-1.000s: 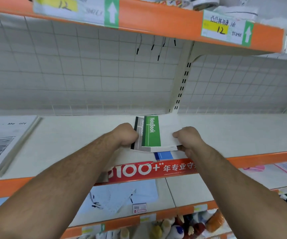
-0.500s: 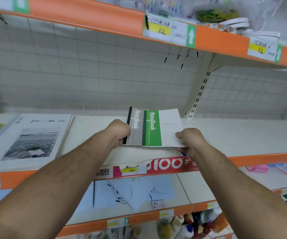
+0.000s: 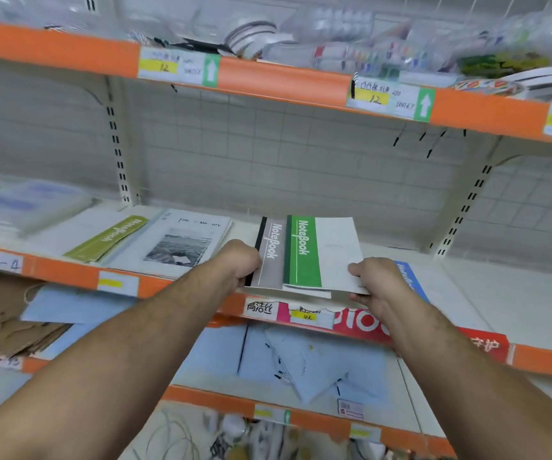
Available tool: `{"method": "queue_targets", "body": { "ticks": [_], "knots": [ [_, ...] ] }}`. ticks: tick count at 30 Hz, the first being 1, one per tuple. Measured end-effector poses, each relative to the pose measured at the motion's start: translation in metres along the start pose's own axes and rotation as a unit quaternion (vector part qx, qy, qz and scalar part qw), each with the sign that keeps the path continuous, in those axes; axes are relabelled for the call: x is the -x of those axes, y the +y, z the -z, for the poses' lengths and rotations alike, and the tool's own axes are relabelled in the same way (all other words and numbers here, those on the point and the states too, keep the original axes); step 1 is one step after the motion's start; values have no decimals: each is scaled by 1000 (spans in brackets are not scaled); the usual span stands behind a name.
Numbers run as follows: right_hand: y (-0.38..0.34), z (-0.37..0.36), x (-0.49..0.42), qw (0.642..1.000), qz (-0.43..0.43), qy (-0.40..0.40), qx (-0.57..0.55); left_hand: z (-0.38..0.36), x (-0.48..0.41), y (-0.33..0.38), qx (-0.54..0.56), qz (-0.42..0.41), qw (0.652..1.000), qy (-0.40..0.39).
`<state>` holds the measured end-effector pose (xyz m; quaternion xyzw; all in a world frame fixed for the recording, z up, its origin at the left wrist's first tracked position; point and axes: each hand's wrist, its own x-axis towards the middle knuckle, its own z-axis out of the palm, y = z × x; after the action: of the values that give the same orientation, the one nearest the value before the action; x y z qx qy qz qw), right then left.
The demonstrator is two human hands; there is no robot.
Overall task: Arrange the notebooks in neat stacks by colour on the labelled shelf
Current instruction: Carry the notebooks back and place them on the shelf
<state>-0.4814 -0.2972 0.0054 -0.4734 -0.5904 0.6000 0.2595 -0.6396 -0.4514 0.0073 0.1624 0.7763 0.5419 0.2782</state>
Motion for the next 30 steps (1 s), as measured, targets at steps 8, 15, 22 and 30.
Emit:
{"method": "queue_targets", "body": {
  "ticks": [8,15,22,30],
  "knots": [
    [29,-23,36,995,1,-102,-4,36,62,-37,3,47,996,79],
    [37,-69,72,984,5,-178,28,84,111,-59,35,58,986,150],
    [24,-124,104,972,29,-225,65,143,122,-85,72,73,974,203],
    [13,-228,145,960,50,-268,69,244,124,-113,109,63,961,246]
  ]
}}
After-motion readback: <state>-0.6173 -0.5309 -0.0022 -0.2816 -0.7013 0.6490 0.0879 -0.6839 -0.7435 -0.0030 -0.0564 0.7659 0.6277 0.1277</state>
